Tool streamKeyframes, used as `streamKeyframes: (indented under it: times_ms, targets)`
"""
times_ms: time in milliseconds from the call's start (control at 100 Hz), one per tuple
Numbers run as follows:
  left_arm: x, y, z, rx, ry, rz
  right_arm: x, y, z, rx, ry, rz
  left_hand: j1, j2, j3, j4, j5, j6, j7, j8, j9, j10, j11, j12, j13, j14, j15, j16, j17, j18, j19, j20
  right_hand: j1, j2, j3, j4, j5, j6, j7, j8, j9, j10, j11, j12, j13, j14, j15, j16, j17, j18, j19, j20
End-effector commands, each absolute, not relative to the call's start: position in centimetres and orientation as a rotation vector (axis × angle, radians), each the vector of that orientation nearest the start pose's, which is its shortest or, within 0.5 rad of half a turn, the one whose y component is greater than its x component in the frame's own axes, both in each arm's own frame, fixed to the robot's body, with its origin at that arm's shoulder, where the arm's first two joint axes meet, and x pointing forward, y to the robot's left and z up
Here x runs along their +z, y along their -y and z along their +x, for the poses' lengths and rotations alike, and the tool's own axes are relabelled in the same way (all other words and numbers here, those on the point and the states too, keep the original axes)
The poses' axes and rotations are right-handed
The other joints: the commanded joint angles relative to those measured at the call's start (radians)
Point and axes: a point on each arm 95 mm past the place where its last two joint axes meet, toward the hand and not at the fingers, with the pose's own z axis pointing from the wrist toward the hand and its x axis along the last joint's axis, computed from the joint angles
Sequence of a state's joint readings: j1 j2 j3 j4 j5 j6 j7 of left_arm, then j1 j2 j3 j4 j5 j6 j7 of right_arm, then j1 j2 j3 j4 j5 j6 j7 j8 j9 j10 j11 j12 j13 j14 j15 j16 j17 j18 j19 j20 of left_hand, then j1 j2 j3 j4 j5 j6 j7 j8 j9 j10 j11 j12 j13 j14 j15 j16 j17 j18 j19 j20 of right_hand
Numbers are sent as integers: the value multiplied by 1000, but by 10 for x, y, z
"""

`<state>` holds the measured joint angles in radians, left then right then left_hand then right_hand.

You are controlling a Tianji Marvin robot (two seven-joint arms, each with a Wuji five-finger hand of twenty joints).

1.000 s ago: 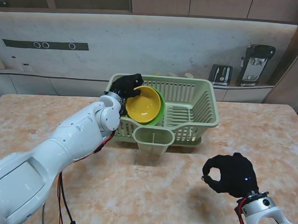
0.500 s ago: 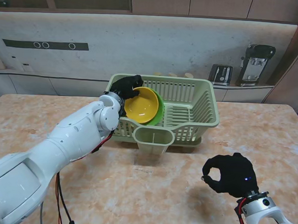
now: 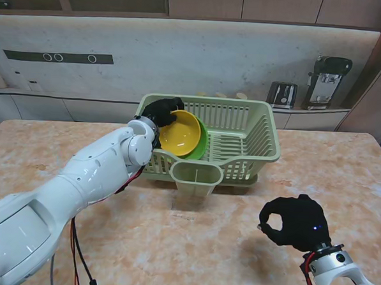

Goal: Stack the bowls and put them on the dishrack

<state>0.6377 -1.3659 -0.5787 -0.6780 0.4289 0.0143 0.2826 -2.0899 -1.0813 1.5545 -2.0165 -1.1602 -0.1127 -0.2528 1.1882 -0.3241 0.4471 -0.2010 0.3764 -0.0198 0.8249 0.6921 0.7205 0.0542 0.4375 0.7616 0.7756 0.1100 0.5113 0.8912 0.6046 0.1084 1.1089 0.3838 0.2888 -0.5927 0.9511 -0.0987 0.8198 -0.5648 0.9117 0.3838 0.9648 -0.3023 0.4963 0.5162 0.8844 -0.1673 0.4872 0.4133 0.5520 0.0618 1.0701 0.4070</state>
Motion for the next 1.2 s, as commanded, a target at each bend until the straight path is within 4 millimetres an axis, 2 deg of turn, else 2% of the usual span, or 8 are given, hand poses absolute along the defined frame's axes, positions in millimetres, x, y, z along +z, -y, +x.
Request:
streamKeyframes:
  times_ms: [0,140,240,550,730,890,940,1190]
  targets:
    - [-243,84,612,-1612,-1314,-1266,-277,43,279,1520,-1348,983,75,73,32,78,24,3,-34,-59,-42,-25,-16,-33,-8,-4,-3,-15,-22,12,-25,-6,11,-10,9,-17,8,-23,21,-2,24,-26,-13,10,2,-15,-9,19,-7,-12,10,-6]
    - [-243,83,612,-1593,-1337,-1269,-277,44,279,1520,-1347,982,-4,70,3,91,19,0,-89,-138,-131,-16,-20,-148,-80,-3,-63,-84,-89,42,-93,-1,11,-10,8,-17,9,-22,21,-2,25,-27,-13,9,2,-16,-9,19,-7,-11,10,-5]
    - [-243,83,612,-1582,-1351,-1270,-277,44,279,1521,-1347,982,-50,77,-22,113,12,-6,-120,-156,-191,-16,3,-299,-140,-12,-58,-232,-136,64,-122,22,10,-10,8,-17,9,-22,21,-1,24,-27,-13,9,2,-15,-9,19,-7,-12,10,-5]
    - [-243,80,612,-1544,-1393,-1262,-277,44,279,1523,-1346,981,-123,81,-94,130,-18,-14,-216,-197,-251,-29,-49,-342,-251,-8,-120,-362,-243,121,-162,39,10,-10,9,-17,8,-21,21,-2,24,-25,-13,8,1,-14,-9,19,-7,-12,10,-6]
    - [-244,79,611,-1537,-1397,-1272,-277,44,279,1524,-1347,983,-159,99,-240,138,-34,-38,-271,-217,-283,-35,-79,-372,-311,2,-128,-431,-307,160,-191,60,10,-10,9,-17,9,-21,22,-1,24,-26,-13,8,1,-15,-9,19,-8,-11,9,-6]
    - [-243,77,609,-1553,-1392,-1277,-276,44,279,1523,-1348,981,-216,123,-300,131,-26,-66,-276,-217,-279,-43,-89,-376,-321,14,-140,-439,-331,182,-201,60,9,-10,9,-17,9,-19,22,-1,24,-28,-13,7,2,-15,-9,19,-7,-11,10,-5]
    - [-241,77,607,-1565,-1385,-1277,-276,44,279,1525,-1348,981,-153,170,-460,145,-12,-77,-279,-194,-266,-47,-95,-372,-316,20,-145,-437,-334,192,-206,64,10,-10,9,-17,9,-20,21,-2,24,-26,-13,7,2,-15,-9,19,-7,-11,10,-5]
    - [-230,71,595,-1622,-1346,-1253,-276,42,280,1528,-1354,981,-125,134,-480,121,43,-116,-177,-87,-188,-58,-75,-340,-271,12,-143,-426,-319,188,-205,63,9,-10,9,-18,9,-21,21,-1,25,-27,-12,8,2,-15,-9,19,-8,-11,10,-6]
